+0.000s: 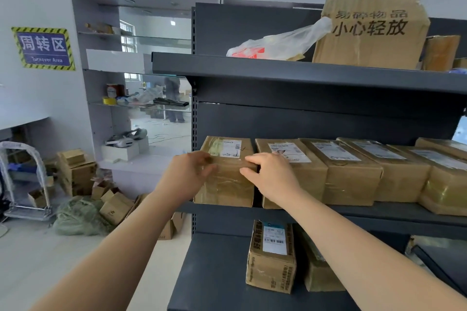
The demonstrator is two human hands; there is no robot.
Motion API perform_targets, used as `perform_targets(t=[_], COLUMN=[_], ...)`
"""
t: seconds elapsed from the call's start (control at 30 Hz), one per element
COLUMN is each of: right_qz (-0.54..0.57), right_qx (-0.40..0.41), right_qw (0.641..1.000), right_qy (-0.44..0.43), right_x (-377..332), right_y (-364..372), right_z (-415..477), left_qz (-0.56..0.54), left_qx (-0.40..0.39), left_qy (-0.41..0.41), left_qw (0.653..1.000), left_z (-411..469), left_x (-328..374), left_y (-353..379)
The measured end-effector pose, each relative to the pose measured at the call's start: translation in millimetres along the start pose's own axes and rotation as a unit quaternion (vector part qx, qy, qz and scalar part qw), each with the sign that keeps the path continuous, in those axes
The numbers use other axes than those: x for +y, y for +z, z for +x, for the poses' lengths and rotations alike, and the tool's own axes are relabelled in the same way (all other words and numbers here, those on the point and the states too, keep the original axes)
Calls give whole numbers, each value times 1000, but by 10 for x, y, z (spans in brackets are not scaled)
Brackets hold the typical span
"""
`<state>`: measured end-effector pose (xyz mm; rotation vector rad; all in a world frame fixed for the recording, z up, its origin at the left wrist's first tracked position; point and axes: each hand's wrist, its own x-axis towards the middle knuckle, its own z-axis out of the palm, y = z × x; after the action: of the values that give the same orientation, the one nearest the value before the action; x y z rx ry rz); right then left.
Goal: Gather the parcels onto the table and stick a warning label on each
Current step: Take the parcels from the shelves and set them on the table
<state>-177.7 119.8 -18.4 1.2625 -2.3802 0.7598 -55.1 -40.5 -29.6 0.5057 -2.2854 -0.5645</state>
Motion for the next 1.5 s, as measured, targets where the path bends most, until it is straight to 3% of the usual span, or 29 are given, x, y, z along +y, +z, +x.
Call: perform_targets(t=[0.37,0.6,0.73,0.93,1.1,1.5], right_qz=[20,24,25,86,154,213], right_qx=[-11,-30,-54,-41,-20,36], right_qw=[999,990,983,966,949,930], right_qy=[31,136,175,239,275,298], right_x=[-345,-460,-535,-647,-748,-1068], right_y=[40,118,161,202,206,206], right_z=[29,46,77,70,-47,-540], left_qz=[20,48,6,-93,-157,-213], left_qx=[0,-82,-108,-102,-118,-124], left_qy=[-6,5,25,-38,-45,-21], left_qw=[1000,995,994,990,979,969], left_z=[10,167,211,231,171,-211], left_x=[-294,-399,-411,-481,-554,-587], left_y=[-335,-329,-289,-207,-241,-388])
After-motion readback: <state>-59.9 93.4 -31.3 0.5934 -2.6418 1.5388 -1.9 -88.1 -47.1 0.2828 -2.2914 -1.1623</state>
